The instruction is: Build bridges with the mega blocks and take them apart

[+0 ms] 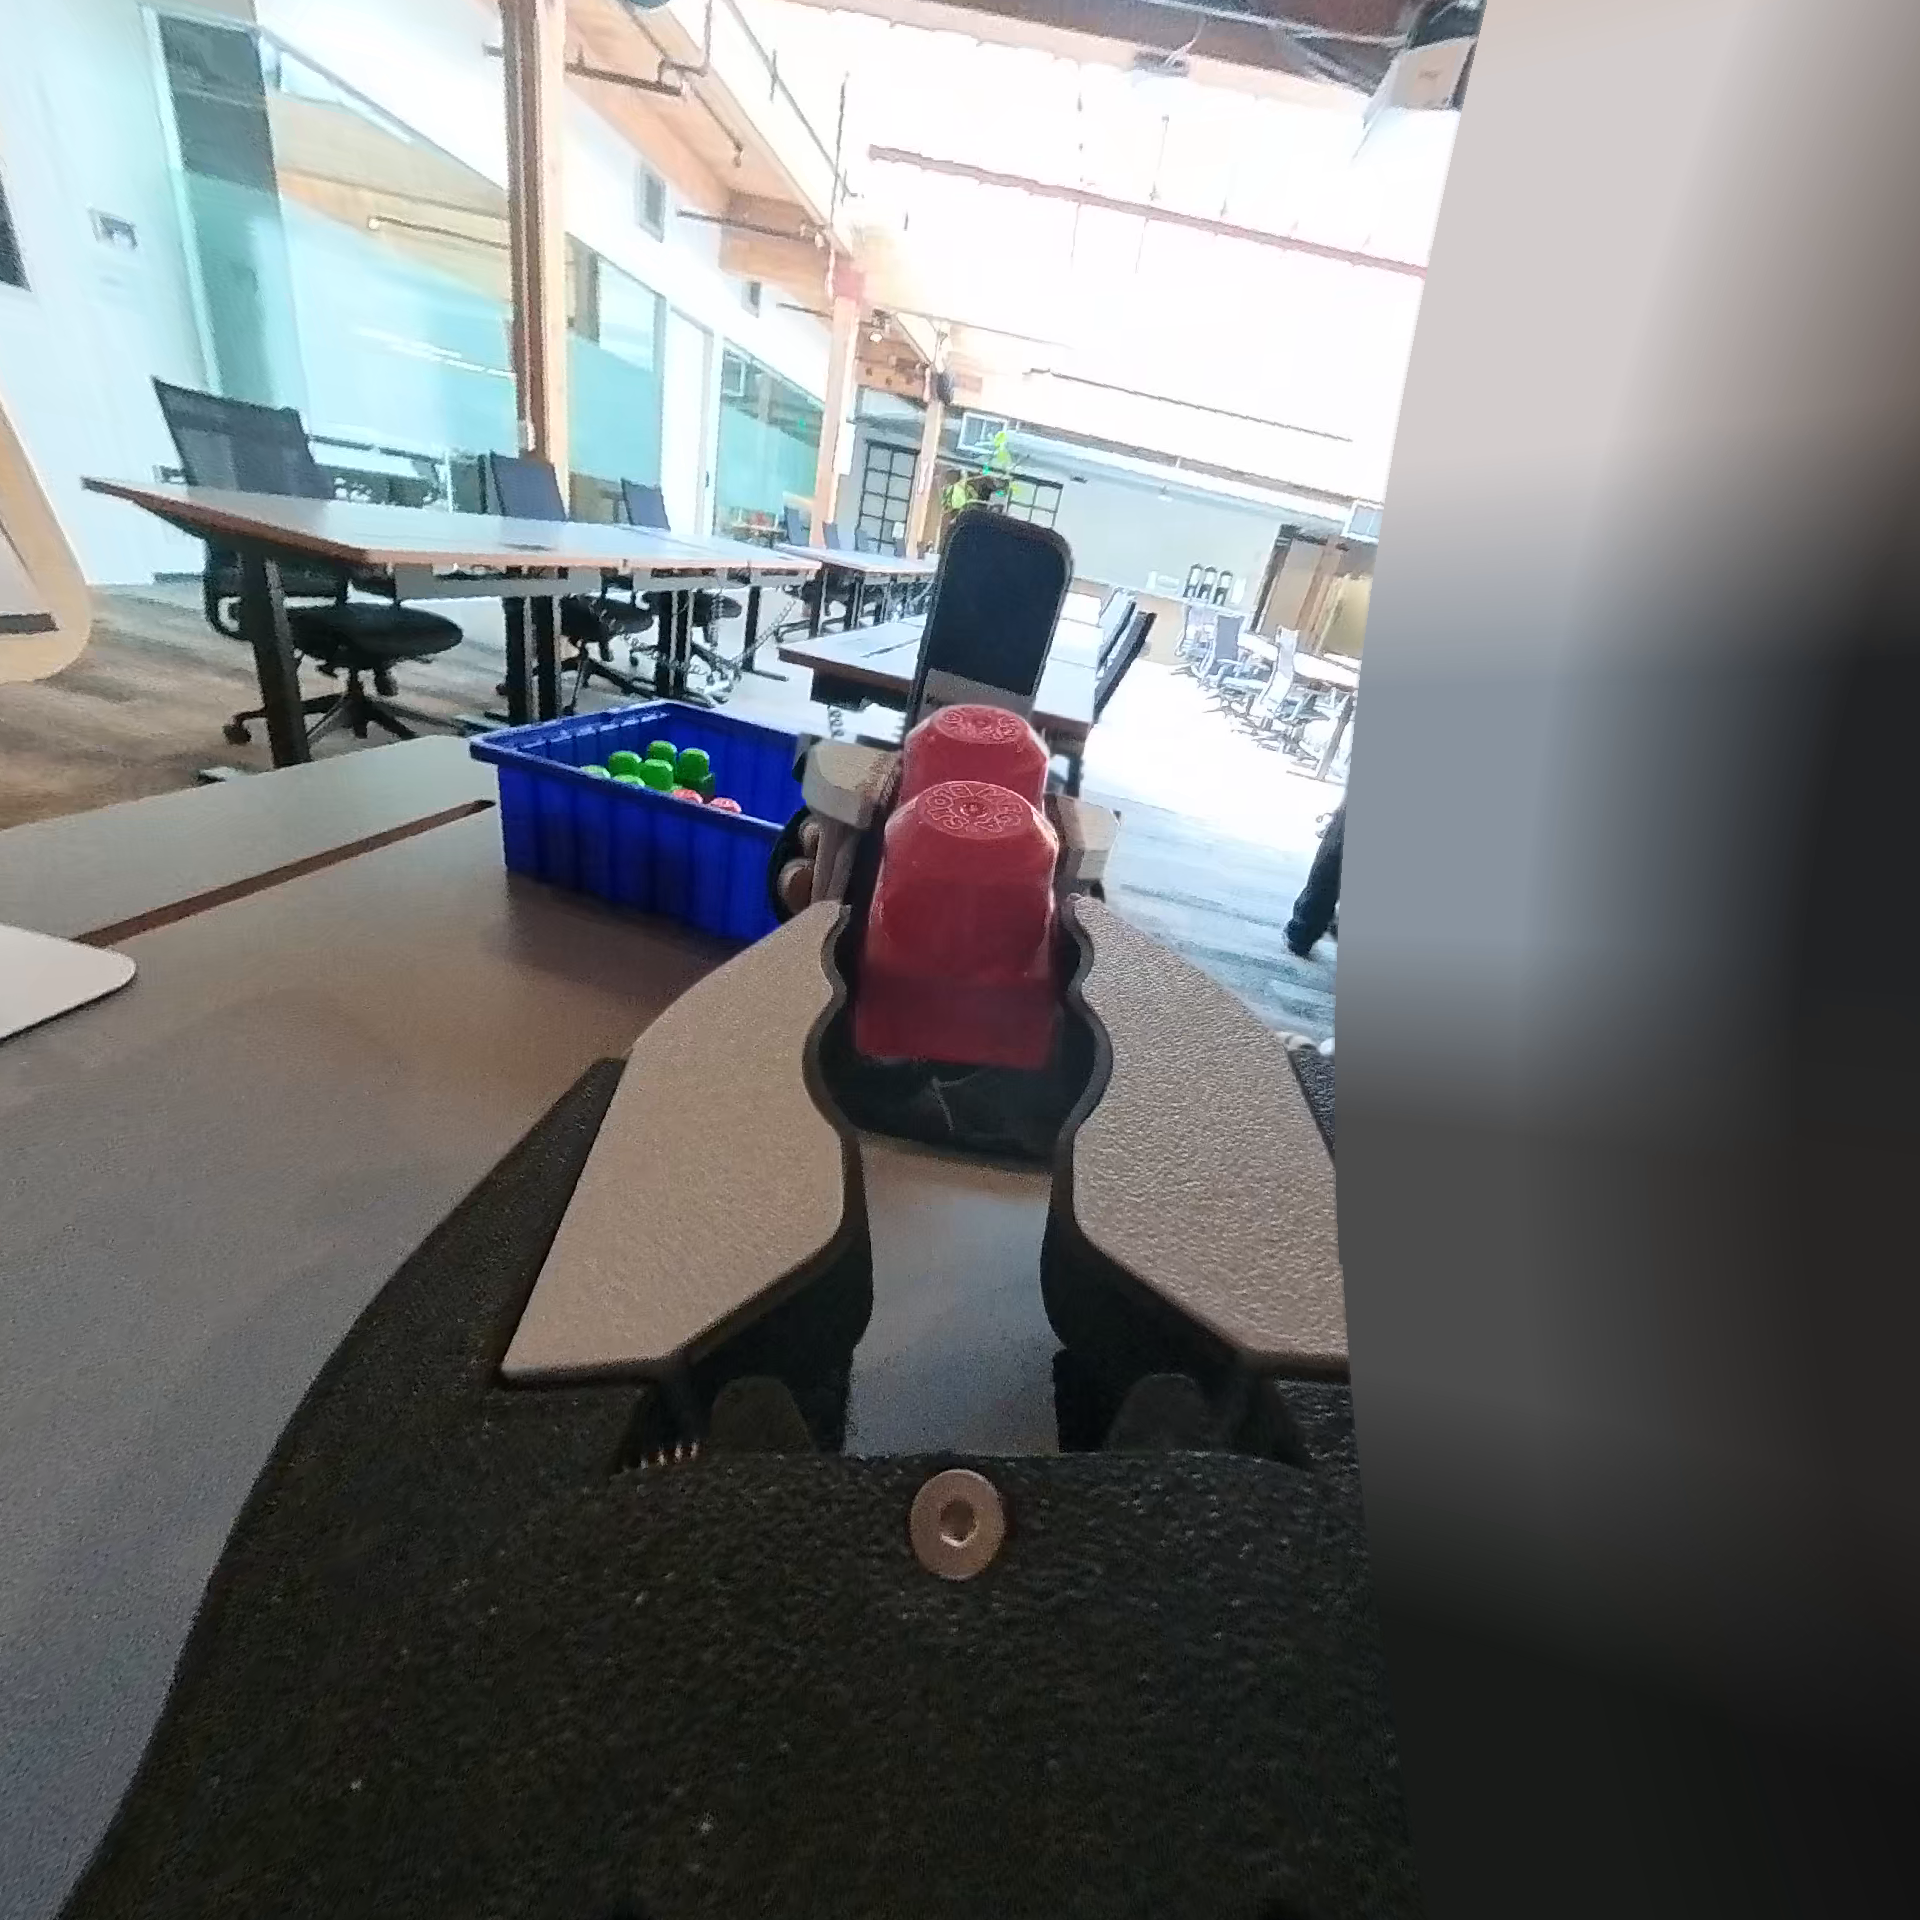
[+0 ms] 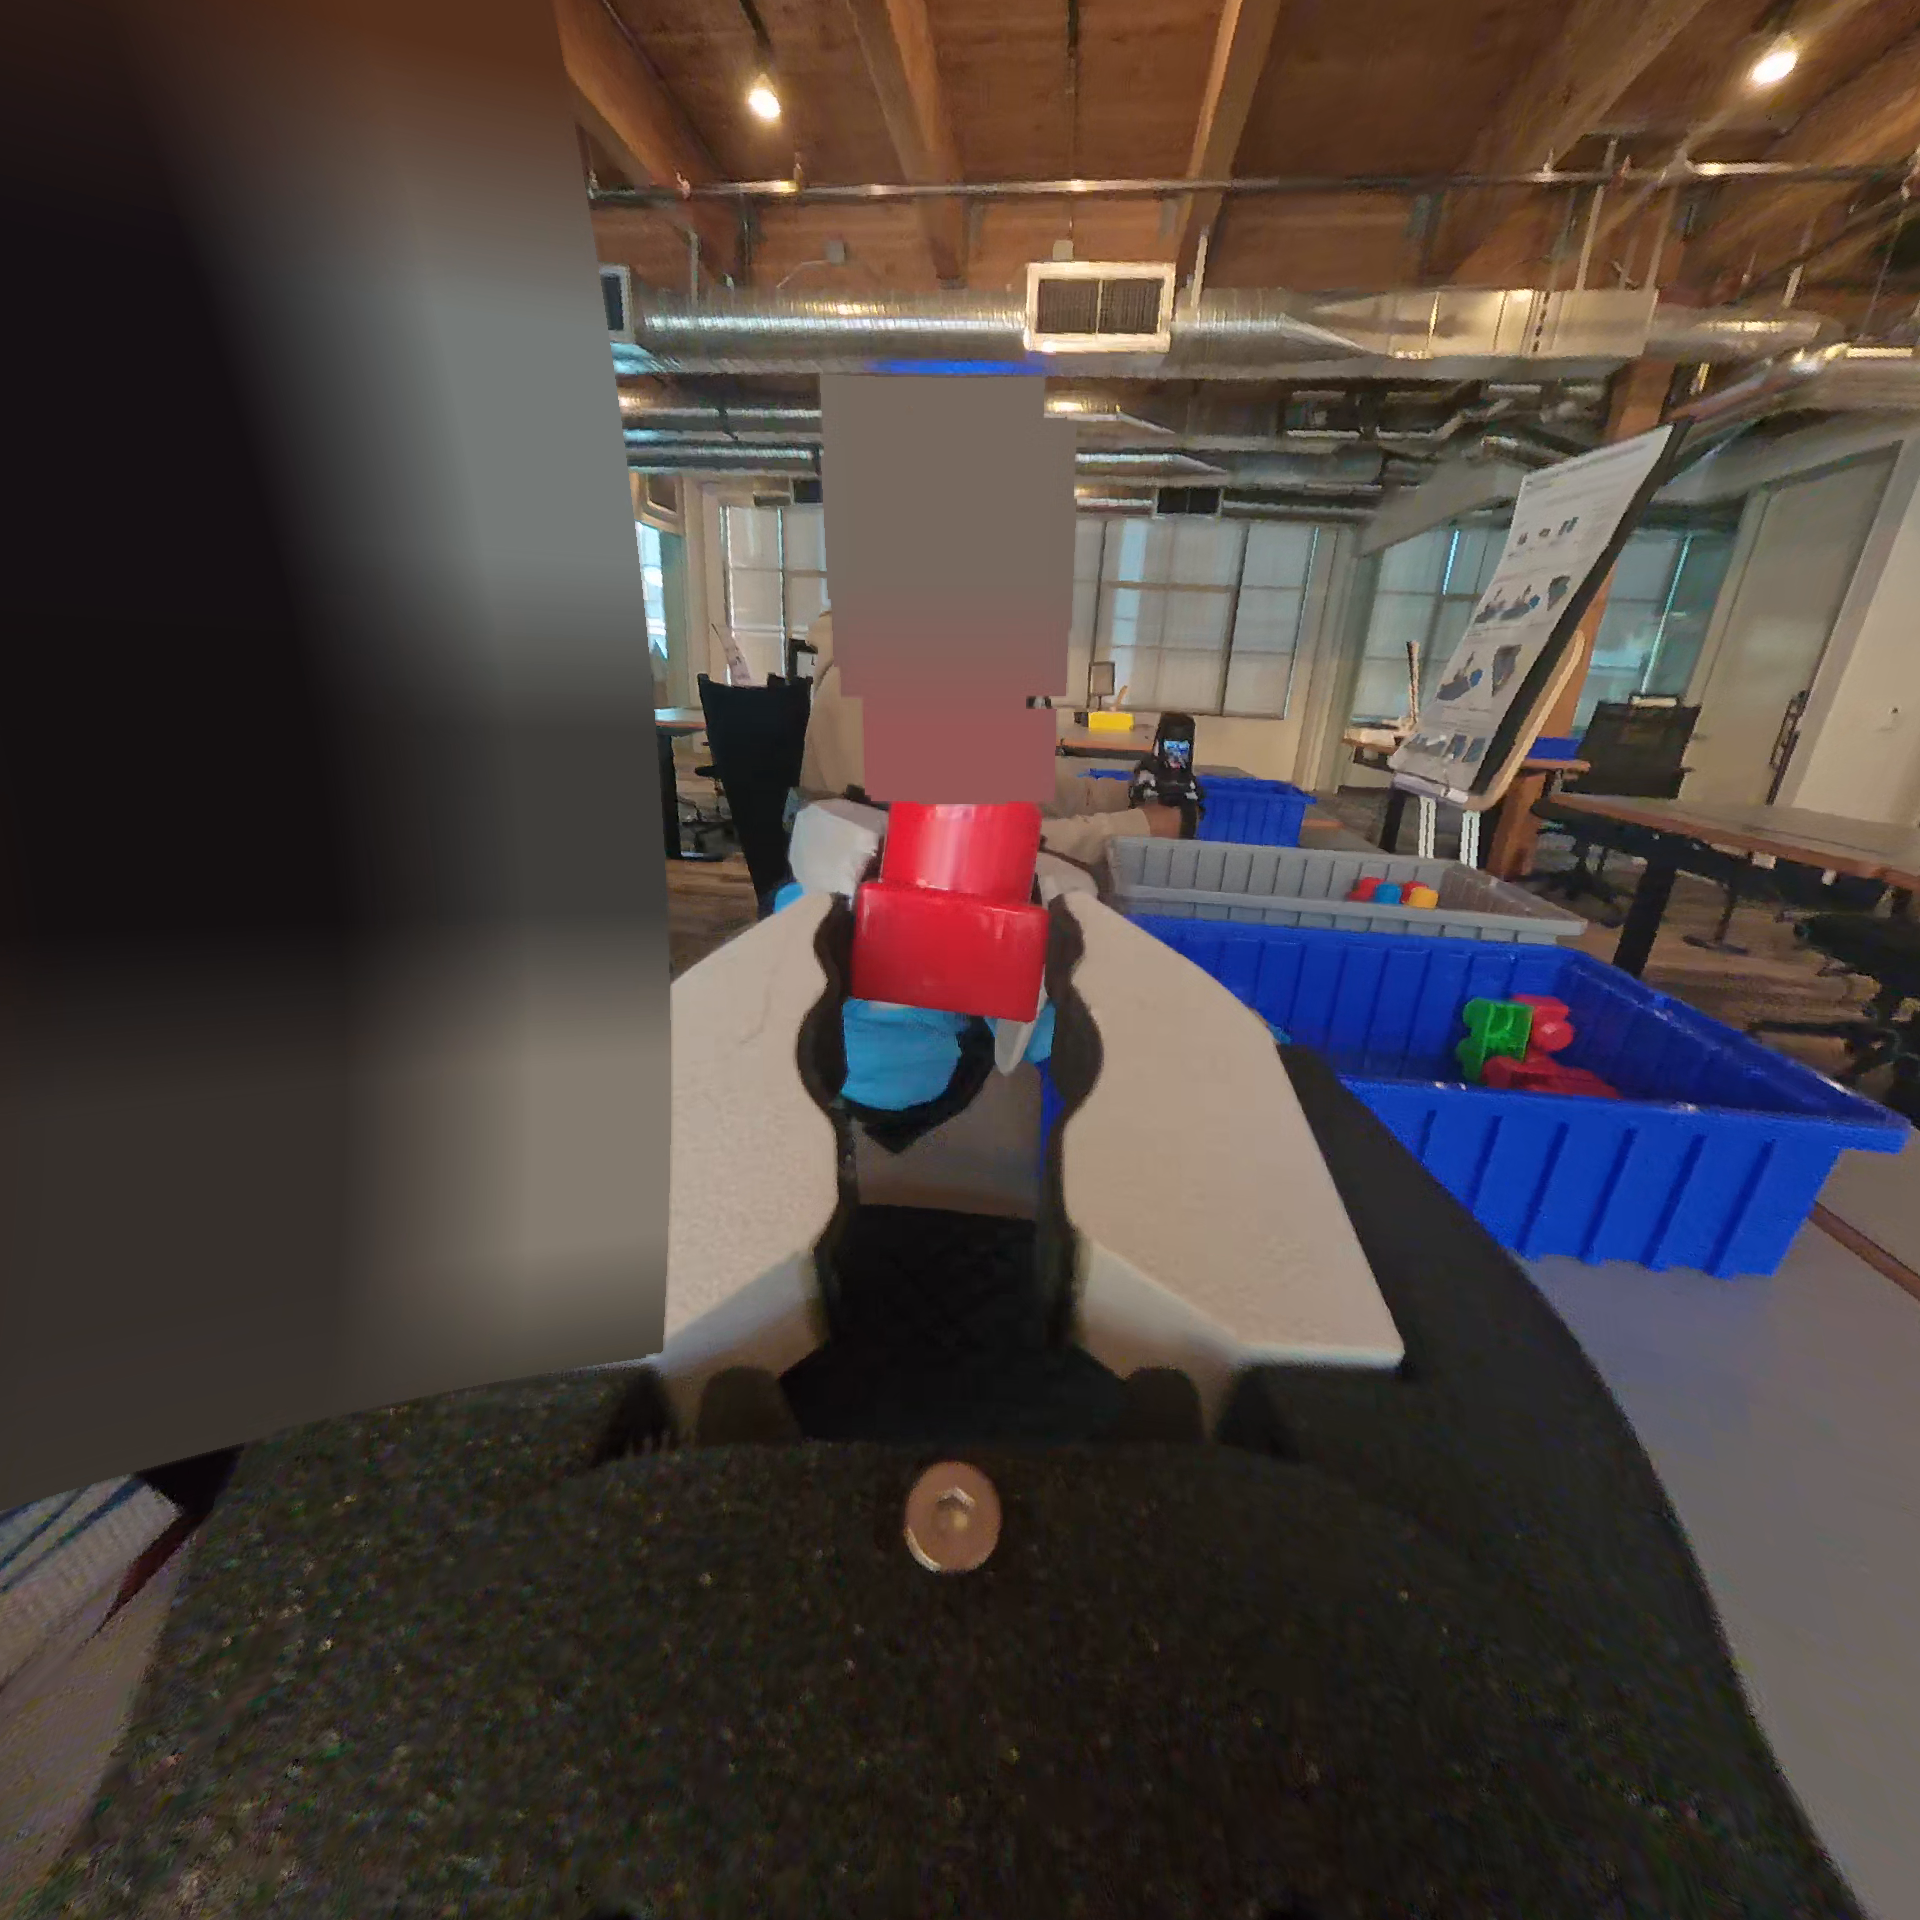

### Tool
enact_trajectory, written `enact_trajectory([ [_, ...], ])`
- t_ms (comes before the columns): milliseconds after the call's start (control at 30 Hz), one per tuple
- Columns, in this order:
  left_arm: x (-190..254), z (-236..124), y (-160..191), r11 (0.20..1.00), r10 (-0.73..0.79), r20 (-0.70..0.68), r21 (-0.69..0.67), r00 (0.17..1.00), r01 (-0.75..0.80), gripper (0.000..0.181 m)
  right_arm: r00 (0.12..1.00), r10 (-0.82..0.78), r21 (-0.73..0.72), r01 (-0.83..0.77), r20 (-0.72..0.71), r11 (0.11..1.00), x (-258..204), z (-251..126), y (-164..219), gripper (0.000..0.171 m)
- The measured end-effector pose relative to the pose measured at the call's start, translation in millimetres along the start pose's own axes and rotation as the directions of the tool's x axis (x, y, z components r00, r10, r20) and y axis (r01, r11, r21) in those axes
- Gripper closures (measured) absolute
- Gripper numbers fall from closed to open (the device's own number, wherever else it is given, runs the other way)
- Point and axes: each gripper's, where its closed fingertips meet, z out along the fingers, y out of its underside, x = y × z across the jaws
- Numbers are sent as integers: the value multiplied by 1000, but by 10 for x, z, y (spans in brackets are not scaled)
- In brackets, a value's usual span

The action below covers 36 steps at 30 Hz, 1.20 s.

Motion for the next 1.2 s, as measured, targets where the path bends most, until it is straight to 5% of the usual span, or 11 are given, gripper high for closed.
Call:
enact_trajectory([
  [133, -37, -16, 65, 998, 50, 39, -32, 998, -48, 146, 998, -49, -115, 44, -41, 992, 38, -21, 111, 133],
  [267, -30, -25, 181, 993, 97, 47, -78, 994, -93, 146, 989, -128, -312, 99, -73, 945, 95, -60, 245, 107],
  [800, -17, -39, 373, 977, 148, 71, -167, 986, -134, 146, 969, -193, -775, 238, 152, 585, -74, 1, 608, 134],
  [1000, -65, -29, 458, 966, 172, 95, -211, 981, -149, 146, 975, -141, -871, 217, 171, 442, -57, -38, 734, 136],
  [1200, -96, -56, 480, 962, 190, 89, -216, 978, -167, 136, 976, -144, -897, 206, 162, 391, -6, -49, 755, 137],
])
